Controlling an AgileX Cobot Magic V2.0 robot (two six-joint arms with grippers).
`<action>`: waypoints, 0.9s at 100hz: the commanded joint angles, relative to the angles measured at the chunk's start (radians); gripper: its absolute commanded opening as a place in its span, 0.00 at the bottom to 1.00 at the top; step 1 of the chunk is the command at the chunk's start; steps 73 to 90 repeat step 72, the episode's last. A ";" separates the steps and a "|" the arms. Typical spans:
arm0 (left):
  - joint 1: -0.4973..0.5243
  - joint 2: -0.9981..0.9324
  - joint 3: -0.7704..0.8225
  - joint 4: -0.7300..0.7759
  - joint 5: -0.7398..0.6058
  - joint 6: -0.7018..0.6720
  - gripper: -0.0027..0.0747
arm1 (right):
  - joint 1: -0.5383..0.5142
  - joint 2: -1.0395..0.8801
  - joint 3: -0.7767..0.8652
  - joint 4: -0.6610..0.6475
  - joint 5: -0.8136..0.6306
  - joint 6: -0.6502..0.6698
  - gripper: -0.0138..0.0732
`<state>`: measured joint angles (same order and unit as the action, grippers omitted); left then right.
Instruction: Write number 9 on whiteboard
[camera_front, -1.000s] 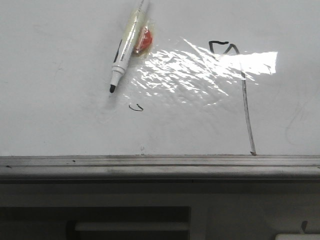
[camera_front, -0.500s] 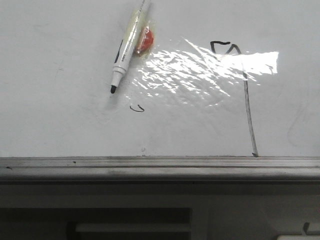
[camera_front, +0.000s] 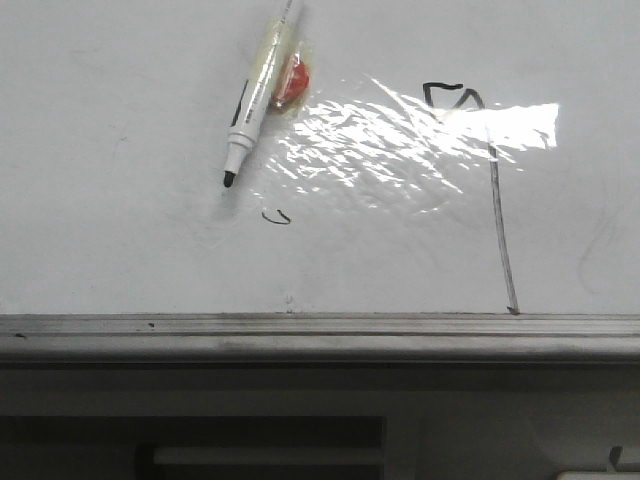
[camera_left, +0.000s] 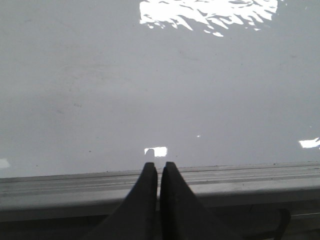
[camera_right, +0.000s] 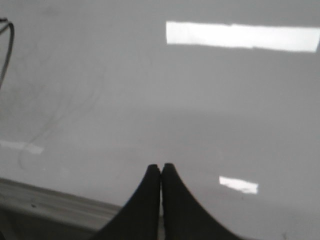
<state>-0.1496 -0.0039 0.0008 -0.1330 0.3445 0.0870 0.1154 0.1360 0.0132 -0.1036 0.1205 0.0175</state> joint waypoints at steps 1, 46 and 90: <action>0.004 -0.026 0.017 -0.001 -0.039 -0.011 0.01 | -0.007 -0.007 0.027 0.003 0.015 -0.008 0.11; 0.004 -0.026 0.017 -0.004 -0.040 -0.011 0.01 | -0.007 -0.162 0.027 0.006 0.185 -0.008 0.11; 0.004 -0.026 0.017 -0.004 -0.040 -0.011 0.01 | -0.007 -0.162 0.027 0.006 0.185 -0.008 0.11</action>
